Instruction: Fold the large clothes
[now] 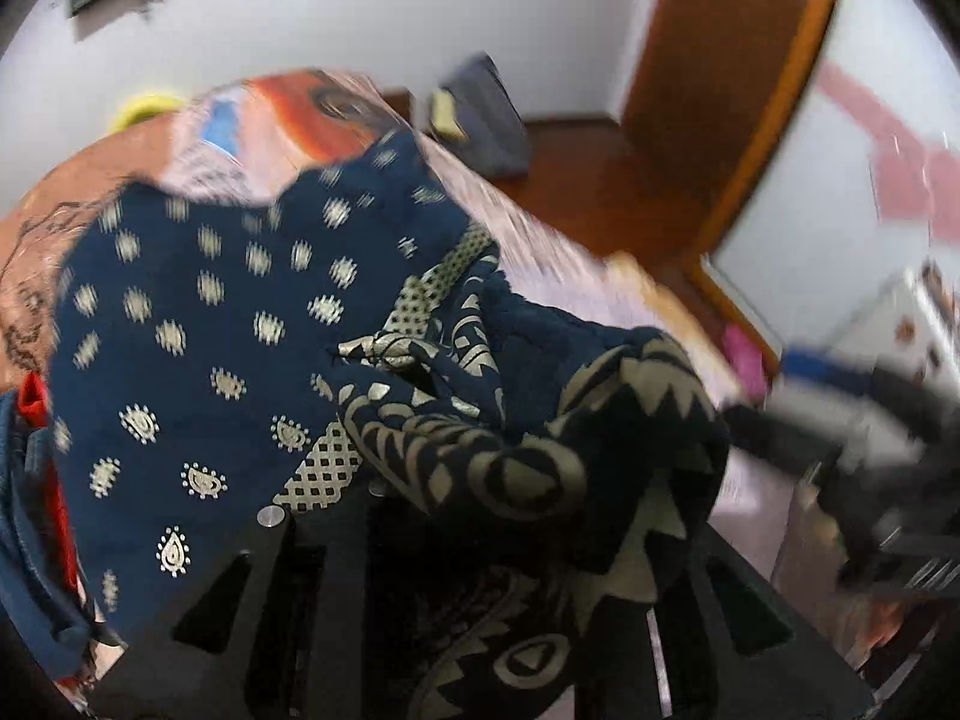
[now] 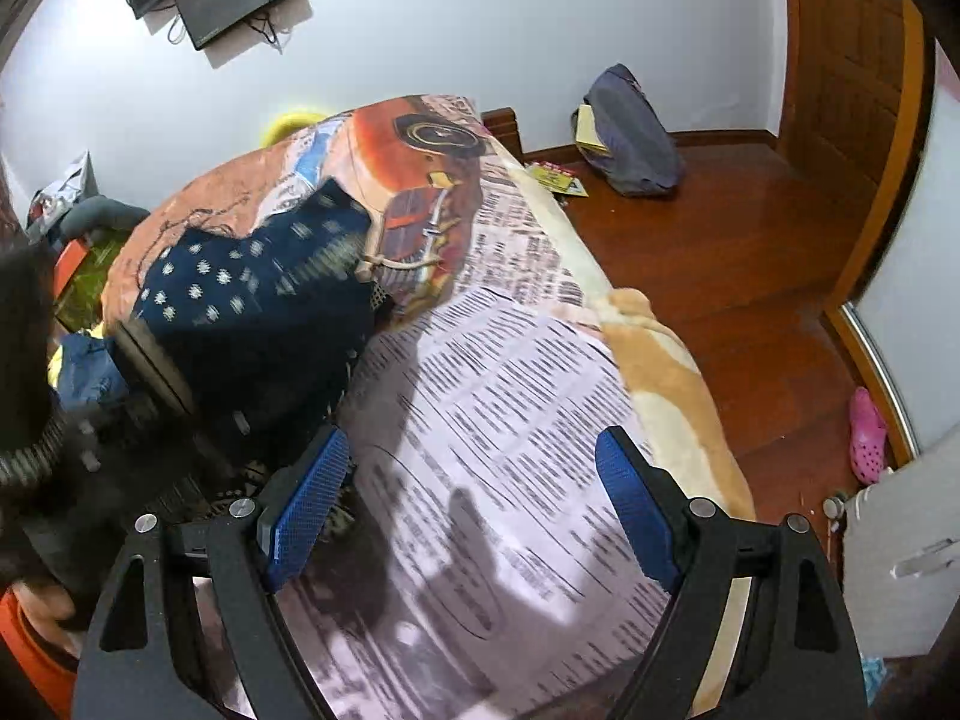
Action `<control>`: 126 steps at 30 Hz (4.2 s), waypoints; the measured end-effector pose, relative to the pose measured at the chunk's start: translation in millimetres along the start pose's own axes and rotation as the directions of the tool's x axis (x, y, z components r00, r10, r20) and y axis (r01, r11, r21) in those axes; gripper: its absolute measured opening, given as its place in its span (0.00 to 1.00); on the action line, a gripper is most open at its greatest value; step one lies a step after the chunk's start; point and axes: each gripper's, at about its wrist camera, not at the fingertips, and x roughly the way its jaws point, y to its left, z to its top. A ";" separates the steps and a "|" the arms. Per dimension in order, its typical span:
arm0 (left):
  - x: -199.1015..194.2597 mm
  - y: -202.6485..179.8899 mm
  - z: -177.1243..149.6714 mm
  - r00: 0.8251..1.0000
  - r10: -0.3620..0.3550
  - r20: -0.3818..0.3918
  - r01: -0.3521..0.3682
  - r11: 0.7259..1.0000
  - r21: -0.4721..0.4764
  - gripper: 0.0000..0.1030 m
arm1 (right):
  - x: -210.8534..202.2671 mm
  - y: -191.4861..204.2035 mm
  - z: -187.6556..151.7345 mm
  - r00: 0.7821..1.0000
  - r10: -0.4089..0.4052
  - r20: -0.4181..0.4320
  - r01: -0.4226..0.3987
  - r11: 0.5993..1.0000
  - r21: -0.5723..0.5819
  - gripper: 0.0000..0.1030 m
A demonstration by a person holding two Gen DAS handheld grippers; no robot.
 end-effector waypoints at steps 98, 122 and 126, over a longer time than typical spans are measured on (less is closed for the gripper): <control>-40.1 180.1 -46.9 0.927 -0.375 -0.026 0.323 0.828 -0.458 0.96 | 129.0 36.4 27.1 0.827 0.478 -0.295 -0.452 0.878 0.157 0.86; -55.4 170.1 -28.9 0.933 -0.358 0.049 0.344 0.838 -0.424 0.59 | 103.6 79.0 40.7 0.811 0.525 -0.259 -0.509 0.851 0.129 0.32; -97.4 179.7 -28.3 0.928 -0.356 0.108 0.367 0.829 -0.421 0.58 | 70.7 105.1 49.4 0.816 0.532 -0.226 -0.529 0.845 0.078 0.32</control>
